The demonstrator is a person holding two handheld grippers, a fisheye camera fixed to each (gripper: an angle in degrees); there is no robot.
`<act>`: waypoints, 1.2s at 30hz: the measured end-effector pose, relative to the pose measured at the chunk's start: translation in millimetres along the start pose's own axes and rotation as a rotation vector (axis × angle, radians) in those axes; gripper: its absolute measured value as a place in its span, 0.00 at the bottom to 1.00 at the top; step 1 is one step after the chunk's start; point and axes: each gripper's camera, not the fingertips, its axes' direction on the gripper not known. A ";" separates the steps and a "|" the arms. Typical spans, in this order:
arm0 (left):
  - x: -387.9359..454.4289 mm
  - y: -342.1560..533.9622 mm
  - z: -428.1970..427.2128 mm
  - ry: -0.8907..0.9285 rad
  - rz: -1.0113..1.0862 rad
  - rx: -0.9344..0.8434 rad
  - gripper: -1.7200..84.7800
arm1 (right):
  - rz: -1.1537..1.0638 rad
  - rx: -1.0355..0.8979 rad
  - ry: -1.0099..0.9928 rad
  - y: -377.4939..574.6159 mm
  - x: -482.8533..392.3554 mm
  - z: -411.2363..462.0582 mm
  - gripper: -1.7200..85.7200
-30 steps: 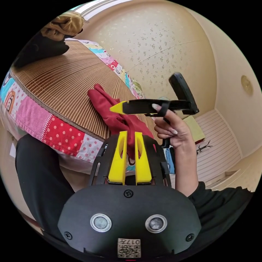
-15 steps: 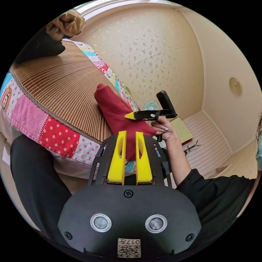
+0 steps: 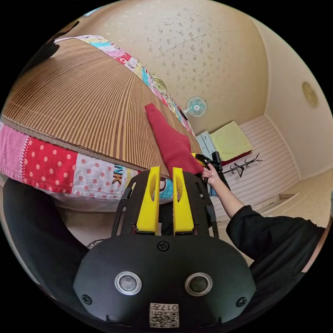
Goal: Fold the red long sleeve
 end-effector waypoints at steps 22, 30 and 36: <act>-59.3 33.6 -57.9 -0.155 -0.043 0.127 0.11 | -0.227 -0.108 0.000 -116.4 -204.6 220.0 0.16; -115.1 80.4 -119.1 -0.210 -0.151 0.255 0.11 | -0.323 -0.217 0.050 -190.5 -348.8 405.5 0.16; -147.7 101.0 -124.4 -0.212 -0.199 0.296 0.11 | -0.385 -0.276 0.030 -193.7 -422.0 506.0 0.16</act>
